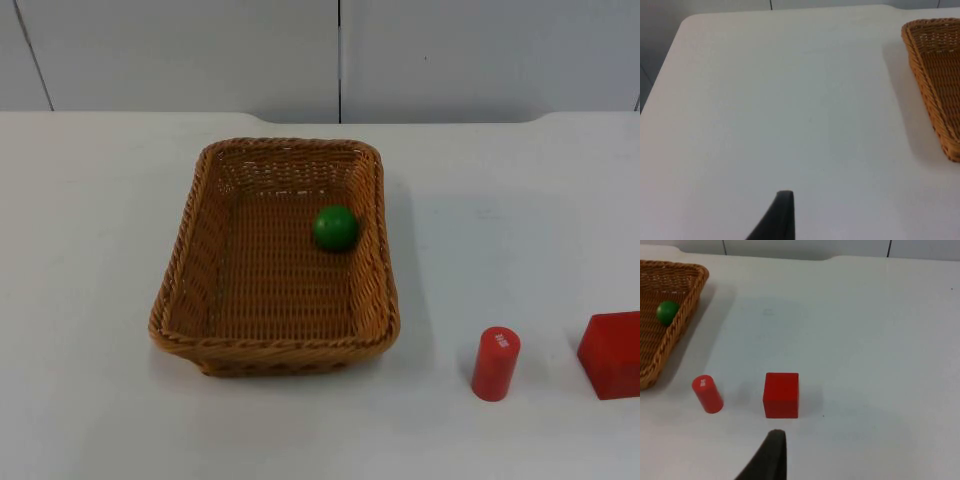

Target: Pick up the basket with the left hand and place the object to the left of the red cylinder into the basket with the right hand.

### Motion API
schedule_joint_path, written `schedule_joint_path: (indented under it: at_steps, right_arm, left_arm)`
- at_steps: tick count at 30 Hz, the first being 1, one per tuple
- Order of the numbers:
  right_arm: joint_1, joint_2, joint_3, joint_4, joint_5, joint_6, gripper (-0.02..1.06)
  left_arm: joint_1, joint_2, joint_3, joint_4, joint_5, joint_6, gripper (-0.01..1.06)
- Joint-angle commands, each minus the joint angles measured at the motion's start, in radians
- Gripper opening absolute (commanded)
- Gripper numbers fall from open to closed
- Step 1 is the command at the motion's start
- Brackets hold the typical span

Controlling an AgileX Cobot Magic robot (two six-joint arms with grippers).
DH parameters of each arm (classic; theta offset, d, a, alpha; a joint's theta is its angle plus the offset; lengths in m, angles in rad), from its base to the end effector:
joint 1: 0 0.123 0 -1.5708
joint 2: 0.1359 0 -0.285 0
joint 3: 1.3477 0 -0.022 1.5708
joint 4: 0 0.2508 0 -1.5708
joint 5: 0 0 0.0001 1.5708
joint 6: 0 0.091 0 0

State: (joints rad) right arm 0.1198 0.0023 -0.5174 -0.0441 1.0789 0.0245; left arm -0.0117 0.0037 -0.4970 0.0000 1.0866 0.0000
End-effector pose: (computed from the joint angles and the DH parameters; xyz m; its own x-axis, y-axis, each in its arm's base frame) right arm -0.0068 -0.0044 0.2807 -0.4554 -0.0511 -0.8888 -0.0835 0.9964 -0.0146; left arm -0.0050 0.0001 0.2744 -0.4847 0.0057 -0.8746 0.0117 0.9999 0.0000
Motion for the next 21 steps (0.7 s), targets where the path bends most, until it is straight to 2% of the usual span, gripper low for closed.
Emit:
schedule_joint_path:
  at_steps: [1,8,14,21]
  right_arm:
    - [-0.005,-0.002,0.002,-0.001,-0.001,-0.002,1.05]
    - [-0.007,-0.002,0.002,0.001,-0.001,-0.002,1.05]
    - [-0.005,-0.002,0.002,0.001,-0.001,-0.002,1.05]
    - [-0.005,-0.002,0.002,0.001,-0.001,-0.002,1.05]
  left_arm:
    - [0.003,-0.004,0.003,0.005,-0.011,0.0,1.05]
    - [0.019,-0.004,0.003,0.006,-0.011,0.0,1.05]
    - [0.082,-0.004,0.003,0.006,-0.011,0.0,1.05]
    - [0.056,-0.004,0.003,0.006,-0.011,0.0,1.05]
